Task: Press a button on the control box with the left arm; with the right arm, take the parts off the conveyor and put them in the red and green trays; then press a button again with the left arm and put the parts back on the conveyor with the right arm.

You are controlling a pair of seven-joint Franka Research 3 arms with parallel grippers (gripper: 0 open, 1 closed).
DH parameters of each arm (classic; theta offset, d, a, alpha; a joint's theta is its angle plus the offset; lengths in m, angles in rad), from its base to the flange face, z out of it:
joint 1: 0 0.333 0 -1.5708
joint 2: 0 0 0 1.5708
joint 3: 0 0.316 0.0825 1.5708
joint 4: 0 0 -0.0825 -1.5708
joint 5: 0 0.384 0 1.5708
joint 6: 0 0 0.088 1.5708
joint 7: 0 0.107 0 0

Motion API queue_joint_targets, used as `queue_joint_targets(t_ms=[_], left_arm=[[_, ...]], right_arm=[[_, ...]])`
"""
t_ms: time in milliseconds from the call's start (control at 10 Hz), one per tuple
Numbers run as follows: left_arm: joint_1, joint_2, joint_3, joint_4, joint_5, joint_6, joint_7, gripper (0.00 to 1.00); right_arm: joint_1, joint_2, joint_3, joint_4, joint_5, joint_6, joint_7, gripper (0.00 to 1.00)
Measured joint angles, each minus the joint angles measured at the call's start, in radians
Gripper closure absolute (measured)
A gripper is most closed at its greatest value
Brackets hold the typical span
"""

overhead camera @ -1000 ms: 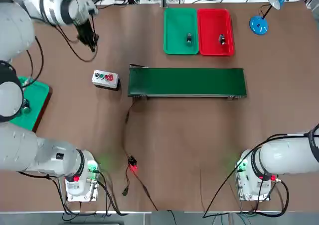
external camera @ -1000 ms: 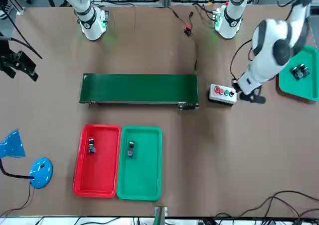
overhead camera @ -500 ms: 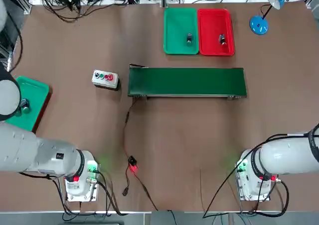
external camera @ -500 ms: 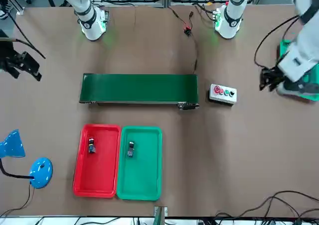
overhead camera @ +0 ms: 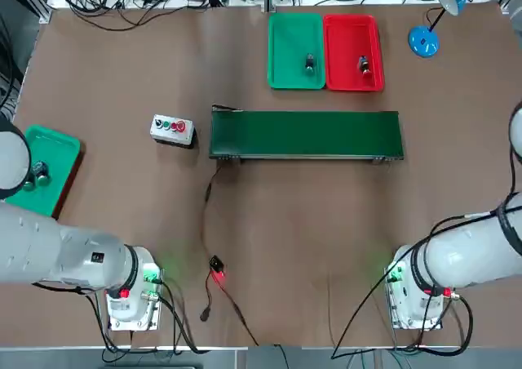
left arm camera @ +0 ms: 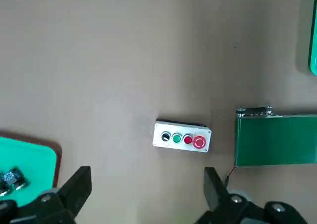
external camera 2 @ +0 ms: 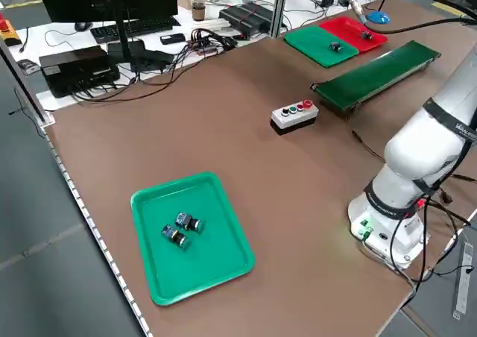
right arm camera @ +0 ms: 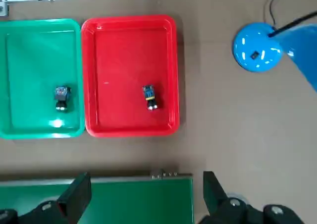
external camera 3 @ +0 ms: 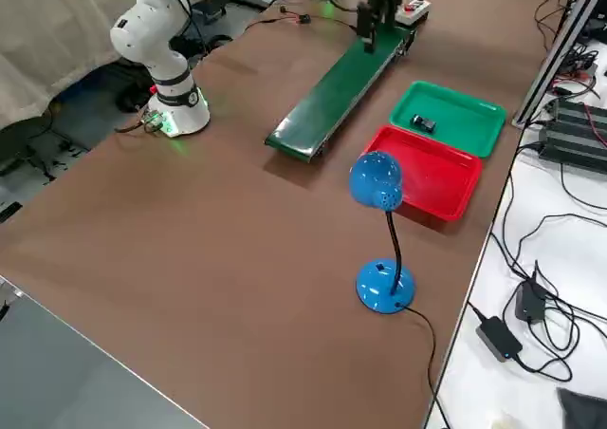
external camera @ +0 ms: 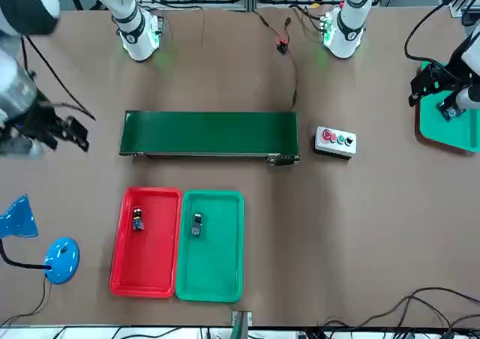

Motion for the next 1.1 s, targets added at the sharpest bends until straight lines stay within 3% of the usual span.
queue_joint_targets(t_ms=[700,1100], left_arm=[[0.000,0.014,0.000,-0.002,0.000,-0.001,0.006,0.00],[-0.001,0.039,0.000,-0.003,0.000,-0.023,0.003,0.00]], right_arm=[[0.026,0.238,0.000,-0.001,0.005,0.217,0.000,0.00],[0.027,0.436,-0.001,-0.007,0.006,0.409,0.000,0.00]])
